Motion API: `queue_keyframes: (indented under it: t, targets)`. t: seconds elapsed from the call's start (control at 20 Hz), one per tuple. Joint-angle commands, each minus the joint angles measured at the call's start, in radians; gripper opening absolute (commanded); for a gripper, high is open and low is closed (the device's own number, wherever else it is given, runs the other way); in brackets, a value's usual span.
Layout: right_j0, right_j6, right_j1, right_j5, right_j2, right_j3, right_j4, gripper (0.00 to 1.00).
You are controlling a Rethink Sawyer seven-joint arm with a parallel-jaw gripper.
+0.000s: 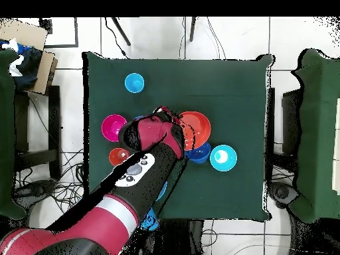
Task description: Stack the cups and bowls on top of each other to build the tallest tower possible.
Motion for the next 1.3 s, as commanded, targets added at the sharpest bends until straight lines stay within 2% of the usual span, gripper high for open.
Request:
queue_keyframes:
  t: [0.05, 0.6, 1.3]
  targets:
    - [-0.021, 0.102, 0.032, 0.026, 0.077, -0.073, 0.032, 0.0]
    - [-0.055, 0.072, 0.008, 0.034, 0.127, -0.063, 0.02, 0.0]
    - [-0.053, 0.075, 0.005, 0.038, 0.131, -0.058, 0.021, 0.0]
